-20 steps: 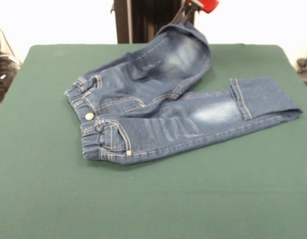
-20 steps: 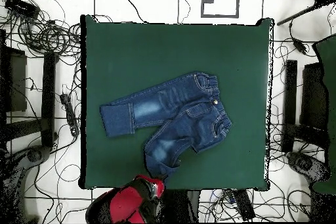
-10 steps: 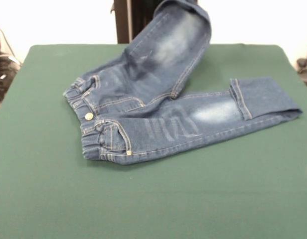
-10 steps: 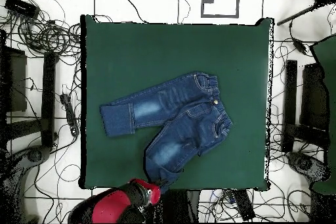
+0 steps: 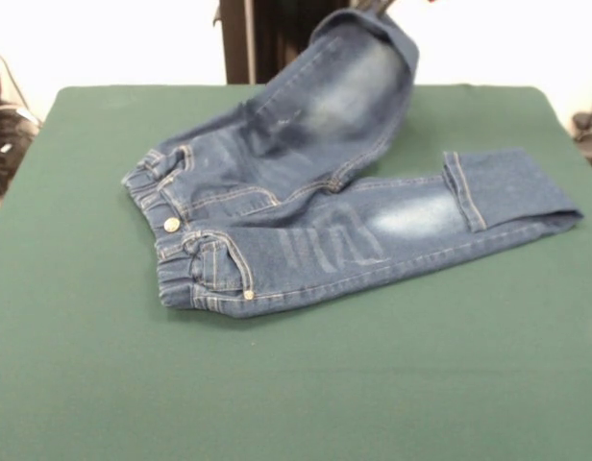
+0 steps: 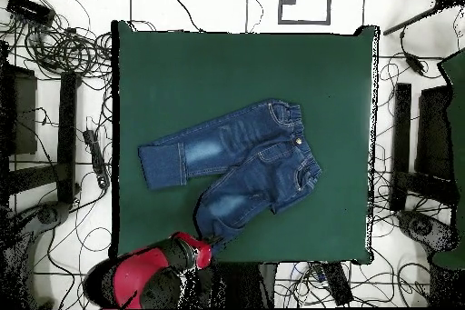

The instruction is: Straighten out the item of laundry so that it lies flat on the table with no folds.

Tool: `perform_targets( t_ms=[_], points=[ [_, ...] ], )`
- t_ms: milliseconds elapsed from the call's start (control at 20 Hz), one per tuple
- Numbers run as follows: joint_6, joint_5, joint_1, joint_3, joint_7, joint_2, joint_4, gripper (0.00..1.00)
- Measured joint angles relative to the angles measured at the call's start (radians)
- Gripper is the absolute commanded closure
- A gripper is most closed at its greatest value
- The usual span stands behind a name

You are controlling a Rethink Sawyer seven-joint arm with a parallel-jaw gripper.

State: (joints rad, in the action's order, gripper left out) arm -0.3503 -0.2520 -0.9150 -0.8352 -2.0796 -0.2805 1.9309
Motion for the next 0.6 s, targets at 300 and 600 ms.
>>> perform_targets(
  t_ms=[300, 600],
  points=[
    [0.000, -0.106, -0.012, -0.001, -0.105, 0.155, -0.060, 1.00],
    [-0.007, -0.188, -0.033, -0.007, -0.213, 0.308, -0.137, 1.00]
  ],
)
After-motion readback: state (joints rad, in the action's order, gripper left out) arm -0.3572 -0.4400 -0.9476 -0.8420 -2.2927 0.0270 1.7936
